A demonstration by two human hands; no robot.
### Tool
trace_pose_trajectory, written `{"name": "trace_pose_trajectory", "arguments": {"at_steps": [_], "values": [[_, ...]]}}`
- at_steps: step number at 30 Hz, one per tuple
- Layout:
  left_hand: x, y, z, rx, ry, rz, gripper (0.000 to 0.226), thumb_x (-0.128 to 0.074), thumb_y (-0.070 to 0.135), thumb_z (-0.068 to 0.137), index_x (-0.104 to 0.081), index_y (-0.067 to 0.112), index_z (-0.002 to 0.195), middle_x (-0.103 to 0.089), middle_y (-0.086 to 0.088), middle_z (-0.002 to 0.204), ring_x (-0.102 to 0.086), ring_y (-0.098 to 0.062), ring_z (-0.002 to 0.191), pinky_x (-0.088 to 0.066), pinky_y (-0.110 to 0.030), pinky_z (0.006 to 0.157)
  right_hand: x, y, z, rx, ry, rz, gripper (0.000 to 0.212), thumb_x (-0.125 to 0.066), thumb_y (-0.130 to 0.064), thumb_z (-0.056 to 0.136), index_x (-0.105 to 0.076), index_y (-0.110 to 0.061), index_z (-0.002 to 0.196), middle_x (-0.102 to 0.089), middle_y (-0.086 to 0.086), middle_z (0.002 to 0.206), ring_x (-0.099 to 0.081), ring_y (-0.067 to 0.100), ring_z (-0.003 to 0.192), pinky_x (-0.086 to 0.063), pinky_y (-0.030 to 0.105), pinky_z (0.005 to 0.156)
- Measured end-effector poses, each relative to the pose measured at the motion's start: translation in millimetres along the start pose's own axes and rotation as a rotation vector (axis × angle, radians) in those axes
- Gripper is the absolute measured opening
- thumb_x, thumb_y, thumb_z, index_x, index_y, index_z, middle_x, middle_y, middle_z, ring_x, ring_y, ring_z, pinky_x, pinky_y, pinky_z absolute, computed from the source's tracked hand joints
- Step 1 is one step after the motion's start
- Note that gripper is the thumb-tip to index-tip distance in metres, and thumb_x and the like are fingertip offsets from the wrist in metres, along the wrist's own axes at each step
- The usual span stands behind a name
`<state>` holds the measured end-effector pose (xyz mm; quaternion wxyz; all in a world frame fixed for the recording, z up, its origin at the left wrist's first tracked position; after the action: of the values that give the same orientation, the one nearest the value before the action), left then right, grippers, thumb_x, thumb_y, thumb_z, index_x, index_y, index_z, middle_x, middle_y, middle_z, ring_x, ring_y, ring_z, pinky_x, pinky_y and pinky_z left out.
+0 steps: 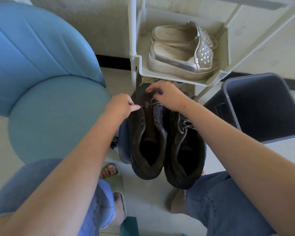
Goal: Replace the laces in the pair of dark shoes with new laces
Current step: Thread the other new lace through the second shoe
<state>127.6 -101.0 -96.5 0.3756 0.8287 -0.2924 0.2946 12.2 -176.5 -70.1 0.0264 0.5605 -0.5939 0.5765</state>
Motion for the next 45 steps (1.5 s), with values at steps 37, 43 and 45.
{"name": "trace_pose_trajectory", "arguments": {"at_steps": [37,43,45], "values": [[4,21,-11,-0.123,0.019,-0.048,0.023,-0.054,0.003,0.093,-0.062,0.001,0.114,-0.065,-0.019,0.111,-0.064,-0.034,0.099,-0.048,-0.025,0.071,-17,33,-3,-0.103,-0.181,0.043,0.017,-0.067,-0.024,0.089,-0.062,-0.012,0.101,-0.058,0.004,0.096,-0.053,0.016,0.088,-0.042,0.029,0.087],[6,18,-7,-0.078,0.003,-0.069,0.023,-0.055,0.007,0.094,-0.064,-0.003,0.112,-0.066,-0.02,0.111,-0.063,-0.033,0.103,-0.048,-0.037,0.094,-16,37,-5,-0.169,-0.184,0.103,0.016,-0.067,-0.025,0.089,-0.063,-0.012,0.096,-0.057,-0.008,0.082,-0.053,0.011,0.084,-0.037,0.026,0.083],[10,12,-9,-0.082,0.082,-0.078,0.018,-0.053,0.007,0.094,-0.066,0.0,0.104,-0.069,-0.018,0.103,-0.066,-0.031,0.094,-0.052,-0.034,0.084,-16,38,-6,-0.188,-0.201,0.091,0.014,-0.065,-0.027,0.09,-0.064,-0.013,0.093,-0.058,-0.01,0.082,-0.053,0.012,0.089,-0.037,0.028,0.085]]}}
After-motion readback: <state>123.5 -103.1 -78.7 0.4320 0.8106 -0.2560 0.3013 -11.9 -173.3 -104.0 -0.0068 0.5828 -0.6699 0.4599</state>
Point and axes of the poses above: each hand's wrist, its own z-axis towards the middle knuckle, its own x-axis out of the back of the hand, y = z × x, the point moved 10 cm from there along z, towards the middle knuckle
